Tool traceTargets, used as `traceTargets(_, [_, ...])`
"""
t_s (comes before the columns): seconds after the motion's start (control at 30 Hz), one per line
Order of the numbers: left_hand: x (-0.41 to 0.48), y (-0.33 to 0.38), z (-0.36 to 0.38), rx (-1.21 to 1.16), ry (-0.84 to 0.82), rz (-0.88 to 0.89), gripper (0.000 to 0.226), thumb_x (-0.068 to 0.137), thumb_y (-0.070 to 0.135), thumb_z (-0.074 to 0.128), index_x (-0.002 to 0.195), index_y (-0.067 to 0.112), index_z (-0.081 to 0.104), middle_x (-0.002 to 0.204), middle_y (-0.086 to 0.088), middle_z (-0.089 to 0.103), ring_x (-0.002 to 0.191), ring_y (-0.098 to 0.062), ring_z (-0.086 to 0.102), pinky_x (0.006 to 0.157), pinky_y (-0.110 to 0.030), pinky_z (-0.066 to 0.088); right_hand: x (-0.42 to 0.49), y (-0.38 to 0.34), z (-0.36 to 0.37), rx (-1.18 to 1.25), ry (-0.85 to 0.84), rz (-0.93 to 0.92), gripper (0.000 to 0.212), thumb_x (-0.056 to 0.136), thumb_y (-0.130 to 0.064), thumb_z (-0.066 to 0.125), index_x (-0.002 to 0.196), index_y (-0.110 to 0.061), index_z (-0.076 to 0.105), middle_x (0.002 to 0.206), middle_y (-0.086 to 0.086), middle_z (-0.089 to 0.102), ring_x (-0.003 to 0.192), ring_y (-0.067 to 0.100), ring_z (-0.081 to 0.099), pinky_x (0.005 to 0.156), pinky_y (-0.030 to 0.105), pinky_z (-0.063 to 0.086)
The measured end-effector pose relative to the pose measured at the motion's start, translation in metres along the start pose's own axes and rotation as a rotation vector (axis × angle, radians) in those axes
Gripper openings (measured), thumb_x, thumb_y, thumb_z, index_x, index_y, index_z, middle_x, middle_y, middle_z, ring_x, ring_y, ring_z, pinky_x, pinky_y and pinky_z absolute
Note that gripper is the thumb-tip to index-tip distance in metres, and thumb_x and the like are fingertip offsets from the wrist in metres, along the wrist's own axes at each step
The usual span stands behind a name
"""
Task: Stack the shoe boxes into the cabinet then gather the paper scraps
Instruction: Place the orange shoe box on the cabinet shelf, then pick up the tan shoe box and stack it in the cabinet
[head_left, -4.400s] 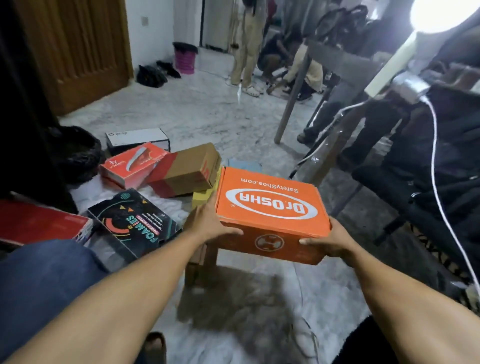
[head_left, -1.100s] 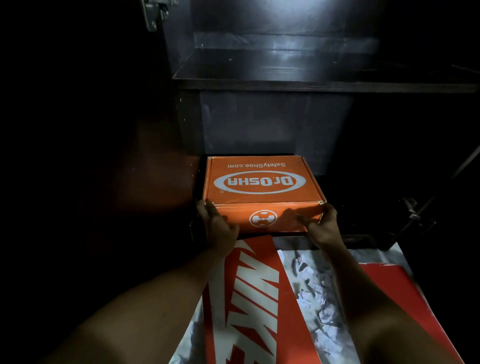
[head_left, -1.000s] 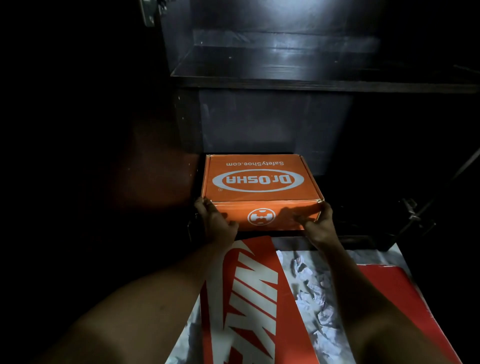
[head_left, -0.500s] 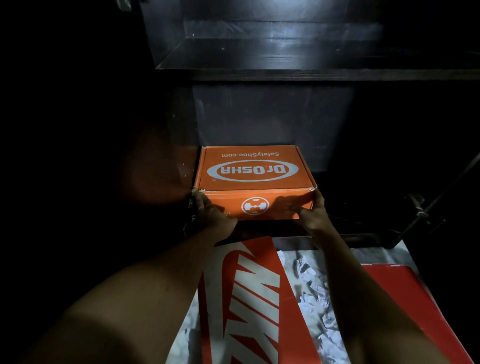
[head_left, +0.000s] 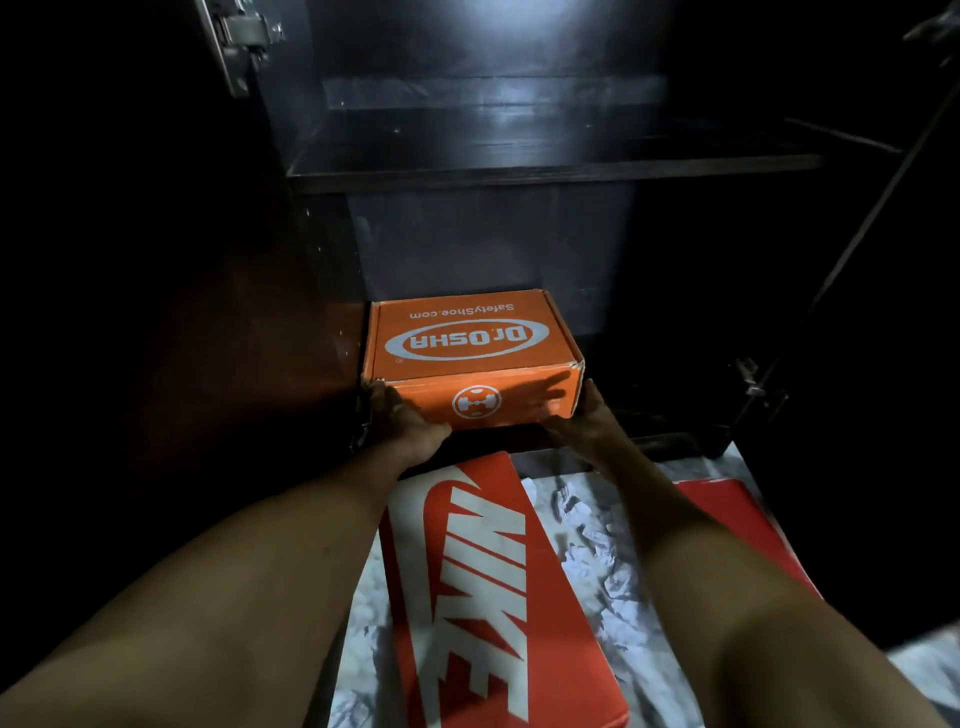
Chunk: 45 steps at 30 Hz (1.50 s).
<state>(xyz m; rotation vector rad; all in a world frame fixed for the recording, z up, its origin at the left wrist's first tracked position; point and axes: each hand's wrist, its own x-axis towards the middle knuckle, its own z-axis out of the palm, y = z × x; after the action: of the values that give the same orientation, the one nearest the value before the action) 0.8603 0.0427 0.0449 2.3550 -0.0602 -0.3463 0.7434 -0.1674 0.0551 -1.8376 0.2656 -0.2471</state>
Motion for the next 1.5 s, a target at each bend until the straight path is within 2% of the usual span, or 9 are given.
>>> traceTargets(0.13, [-0.021, 0.01, -0.013, 0.022, -0.114, 0.025, 0.113, 0.079, 0.048, 0.073, 0.157, 0.025, -0.005, 0.16, -0.013, 0.021, 0.145, -0.035, 0.027, 0.114, -0.052, 0.033, -0.022, -0.032, -0.008, -0.047, 0.126, 0.089, 0.046, 0.087, 0.009, 0.065, 0.128, -0.008, 0.051, 0.117, -0.001, 0.057, 0.096, 0.011, 0.06, 0.067, 0.007, 0.05])
traceTargets(0.3, [-0.009, 0.004, -0.009, 0.1, -0.15, 0.098, 0.127, 0.037, 0.08, 0.064, 0.15, 0.042, 0.021, 0.16, -0.003, 0.029, 0.144, -0.027, 0.034, 0.112, -0.05, 0.037, -0.049, -0.07, -0.04, -0.215, 0.189, 0.166, 0.075, 0.073, -0.007, 0.084, 0.137, -0.006, 0.045, 0.124, 0.007, 0.064, 0.119, 0.027, 0.061, 0.106, 0.049, 0.046])
traceTargets(0.5, [-0.155, 0.071, -0.094, 0.169, -0.119, 0.258, 0.106, 0.085, 0.042, 0.074, 0.158, 0.015, 0.003, 0.165, -0.008, 0.011, 0.149, -0.029, 0.024, 0.117, -0.038, 0.029, -0.124, -0.163, -0.062, -0.455, 0.241, 0.205, 0.101, 0.085, -0.026, 0.077, 0.158, -0.012, 0.009, 0.151, 0.004, 0.044, 0.14, 0.022, 0.042, 0.111, 0.026, 0.032])
traceTargets(0.83, [-0.307, 0.153, -0.12, 0.184, -0.187, 0.622, 0.103, 0.08, 0.046, 0.077, 0.156, 0.01, 0.017, 0.16, -0.012, 0.028, 0.146, -0.029, 0.029, 0.116, -0.035, 0.028, -0.307, -0.262, -0.152, -0.634, 0.401, 0.234, 0.112, 0.079, -0.038, 0.081, 0.158, -0.014, 0.006, 0.15, 0.007, 0.044, 0.138, 0.024, 0.045, 0.114, 0.037, 0.037])
traceTargets(0.97, [-0.377, 0.203, -0.097, 0.201, -0.253, 0.82, 0.093, 0.081, 0.049, 0.075, 0.153, 0.013, 0.029, 0.158, -0.012, 0.028, 0.144, -0.028, 0.033, 0.116, -0.036, 0.03, -0.403, -0.274, -0.202, -0.678, 0.586, 0.241, 0.089, 0.088, -0.023, 0.073, 0.155, -0.006, 0.017, 0.137, 0.002, 0.044, 0.113, 0.015, 0.052, 0.06, 0.0, 0.04])
traceTargets(1.03, [-0.409, 0.218, -0.081, 0.213, -0.308, 0.895, 0.092, 0.084, 0.048, 0.072, 0.155, 0.012, 0.024, 0.161, -0.01, 0.023, 0.147, -0.027, 0.027, 0.116, -0.036, 0.026, -0.445, -0.268, -0.225, -0.685, 0.666, 0.314, 0.094, 0.089, -0.031, 0.071, 0.158, -0.011, 0.01, 0.156, 0.007, 0.034, 0.109, 0.021, 0.058, 0.05, 0.003, 0.039])
traceTargets(1.13, [-0.449, 0.231, -0.049, 0.237, -0.399, 0.994, 0.092, 0.086, 0.048, 0.071, 0.156, 0.011, 0.024, 0.162, -0.01, 0.022, 0.149, -0.025, 0.023, 0.117, -0.035, 0.024, -0.504, -0.252, -0.246, -0.696, 0.767, 0.429, 0.095, 0.088, -0.038, 0.072, 0.158, -0.015, 0.012, 0.159, 0.011, 0.031, 0.132, 0.033, 0.048, 0.081, 0.03, 0.044])
traceTargets(1.3, [-0.5, 0.239, 0.015, 0.29, -0.541, 1.095, 0.078, 0.081, 0.049, 0.074, 0.142, 0.011, 0.046, 0.148, -0.011, 0.046, 0.132, -0.028, 0.047, 0.103, -0.034, 0.041, -0.594, -0.227, -0.265, -0.668, 0.859, 0.611, 0.093, 0.087, -0.036, 0.074, 0.157, -0.013, 0.017, 0.159, 0.015, 0.032, 0.139, 0.034, 0.041, 0.109, 0.044, 0.039])
traceTargets(1.5, [-0.552, 0.255, 0.093, 0.3, -0.729, 1.179, 0.091, 0.077, 0.057, 0.071, 0.149, 0.013, 0.036, 0.152, -0.01, 0.042, 0.133, -0.031, 0.047, 0.104, -0.04, 0.044, -0.666, -0.208, -0.283, -0.683, 0.936, 0.819, 0.092, 0.089, -0.037, 0.072, 0.158, -0.015, 0.015, 0.16, 0.013, 0.029, 0.135, 0.036, 0.045, 0.087, 0.039, 0.05])
